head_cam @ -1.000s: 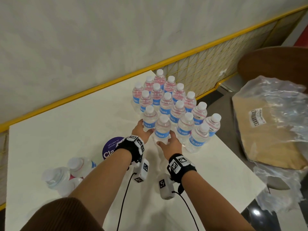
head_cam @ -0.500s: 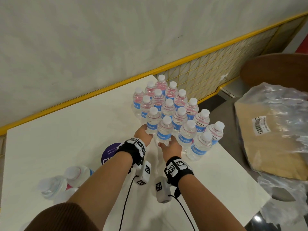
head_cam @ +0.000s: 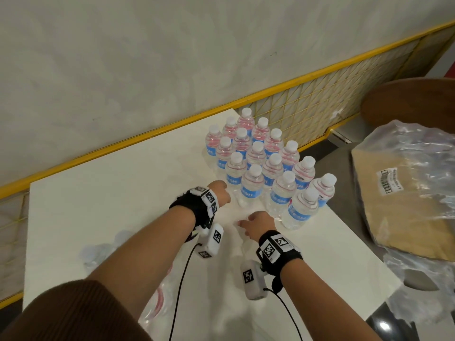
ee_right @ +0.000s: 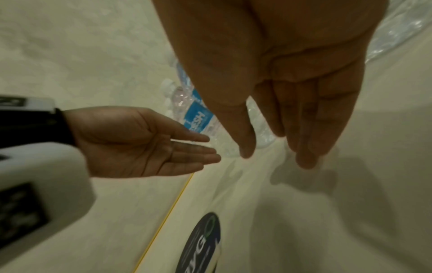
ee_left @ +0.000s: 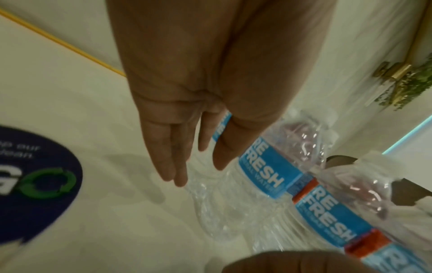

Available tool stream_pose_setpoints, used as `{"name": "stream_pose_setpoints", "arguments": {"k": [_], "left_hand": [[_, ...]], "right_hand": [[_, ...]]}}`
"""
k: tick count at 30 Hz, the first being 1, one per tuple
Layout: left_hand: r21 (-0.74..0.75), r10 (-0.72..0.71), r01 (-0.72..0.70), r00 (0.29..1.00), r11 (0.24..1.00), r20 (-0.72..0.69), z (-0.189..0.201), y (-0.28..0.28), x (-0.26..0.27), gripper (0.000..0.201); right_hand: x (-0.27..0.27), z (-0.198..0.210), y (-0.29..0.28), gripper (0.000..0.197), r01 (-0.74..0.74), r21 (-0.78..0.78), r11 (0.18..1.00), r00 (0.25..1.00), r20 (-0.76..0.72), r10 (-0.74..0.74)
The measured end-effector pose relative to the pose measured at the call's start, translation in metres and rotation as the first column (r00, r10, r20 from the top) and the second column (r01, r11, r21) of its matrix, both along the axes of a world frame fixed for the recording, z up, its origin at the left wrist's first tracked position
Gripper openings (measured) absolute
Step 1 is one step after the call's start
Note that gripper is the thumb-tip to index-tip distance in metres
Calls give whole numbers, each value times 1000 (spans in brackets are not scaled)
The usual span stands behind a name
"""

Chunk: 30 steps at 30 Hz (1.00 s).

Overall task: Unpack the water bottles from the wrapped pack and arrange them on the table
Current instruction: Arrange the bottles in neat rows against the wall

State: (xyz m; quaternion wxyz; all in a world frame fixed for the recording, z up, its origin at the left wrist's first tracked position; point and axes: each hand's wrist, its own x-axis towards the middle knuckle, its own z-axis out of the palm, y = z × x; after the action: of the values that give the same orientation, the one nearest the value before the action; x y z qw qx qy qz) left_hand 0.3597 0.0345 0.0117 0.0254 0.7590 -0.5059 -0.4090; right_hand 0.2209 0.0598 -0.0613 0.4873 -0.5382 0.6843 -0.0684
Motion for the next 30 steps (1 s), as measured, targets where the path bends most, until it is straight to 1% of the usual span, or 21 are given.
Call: {"name": "stream_pose_setpoints", "arguments": {"k": [3,7,10,12,15,17,19,21,24,25,26,28,29,30], "left_hand": [[1,-55,55,998,998,-9,28,17,7,39],[-7,-105,105,994,994,18,56,48,20,33],[-22,-165,168,982,986,90,76,75,35,33],[-11,-221,226,962,974,159,89,96,46,36],[58,-328,325,905,944,272,98,126,59,44],[108,-373,358,867,927,330,98,142,66,46],[142,-403,378,843,915,357,94,156,71,46],[149,-431,405,825,902,365,90,165,73,47],[145,-478,460,787,876,391,85,172,71,47],[146,-475,457,786,878,395,83,174,70,46],[159,-496,475,765,865,412,81,176,69,46],[161,-521,505,734,848,435,76,179,70,48],[162,-537,525,719,836,440,74,180,71,44],[161,-544,534,713,830,442,72,180,70,36]], "right_hand": [[7,7,30,40,-164,-2,986,986,40,164],[23,33,75,23,-387,-29,922,914,120,388],[34,49,111,24,-488,-78,869,856,152,494],[42,57,134,27,-523,-127,843,830,146,538],[54,65,165,36,-534,-168,829,817,152,557],[64,69,185,50,-522,-174,835,817,178,548],[73,74,201,64,-515,-201,833,814,191,549],[81,81,215,72,-517,-262,815,807,167,566],[91,91,227,66,-541,-354,763,796,76,600],[95,91,230,62,-534,-375,758,803,56,593],[97,91,233,58,-519,-389,761,815,45,578],[102,88,237,56,-449,-390,804,855,74,514],[103,85,239,57,-409,-387,826,874,94,477],[103,81,240,58,-381,-385,841,888,101,449]]}}
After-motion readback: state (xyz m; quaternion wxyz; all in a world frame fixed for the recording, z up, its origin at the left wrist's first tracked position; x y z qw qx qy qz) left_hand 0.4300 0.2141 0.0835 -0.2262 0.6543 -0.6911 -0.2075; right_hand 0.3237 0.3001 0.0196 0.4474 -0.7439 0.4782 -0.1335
